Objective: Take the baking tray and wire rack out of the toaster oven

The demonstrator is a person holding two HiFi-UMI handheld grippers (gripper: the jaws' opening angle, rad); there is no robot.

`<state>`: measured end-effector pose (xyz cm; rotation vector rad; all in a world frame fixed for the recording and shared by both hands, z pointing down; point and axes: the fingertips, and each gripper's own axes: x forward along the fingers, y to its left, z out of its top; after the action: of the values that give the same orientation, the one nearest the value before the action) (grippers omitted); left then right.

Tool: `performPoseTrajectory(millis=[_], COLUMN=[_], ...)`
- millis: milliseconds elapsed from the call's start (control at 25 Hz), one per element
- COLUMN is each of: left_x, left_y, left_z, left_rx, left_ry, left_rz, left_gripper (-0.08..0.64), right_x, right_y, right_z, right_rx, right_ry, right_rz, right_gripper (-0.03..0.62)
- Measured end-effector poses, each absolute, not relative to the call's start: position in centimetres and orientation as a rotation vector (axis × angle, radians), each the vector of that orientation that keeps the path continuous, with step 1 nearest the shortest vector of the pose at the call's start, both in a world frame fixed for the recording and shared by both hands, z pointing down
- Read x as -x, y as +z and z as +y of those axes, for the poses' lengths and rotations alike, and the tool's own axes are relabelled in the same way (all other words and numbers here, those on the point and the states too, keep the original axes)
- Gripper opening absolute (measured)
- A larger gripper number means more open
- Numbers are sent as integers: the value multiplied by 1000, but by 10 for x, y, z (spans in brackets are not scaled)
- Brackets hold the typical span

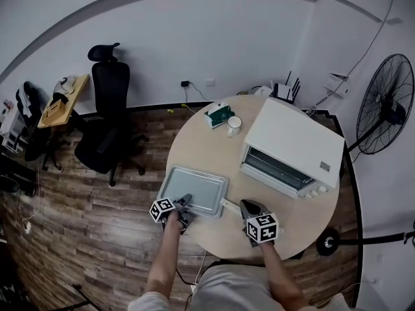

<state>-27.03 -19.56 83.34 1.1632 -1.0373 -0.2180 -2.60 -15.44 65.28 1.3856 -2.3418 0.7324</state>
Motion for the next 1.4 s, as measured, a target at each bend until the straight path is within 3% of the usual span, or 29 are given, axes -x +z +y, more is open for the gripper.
performPoseTrajectory(millis=[520,1400], left_x=[272,209], left_y=[831,801], left_z=[-196,-192], left_rx=[-1023,-1106], left_ry=[-383,-402], left_rz=[-1050,-983], left_gripper=[298,327], right_x=[-70,-90], right_y=[651,661], right_z=[-203,-190], right_rx=[-1732,-1786], right_ry=[966,1031], right_rz=[-2270,-2256], right_gripper=[-3,-3])
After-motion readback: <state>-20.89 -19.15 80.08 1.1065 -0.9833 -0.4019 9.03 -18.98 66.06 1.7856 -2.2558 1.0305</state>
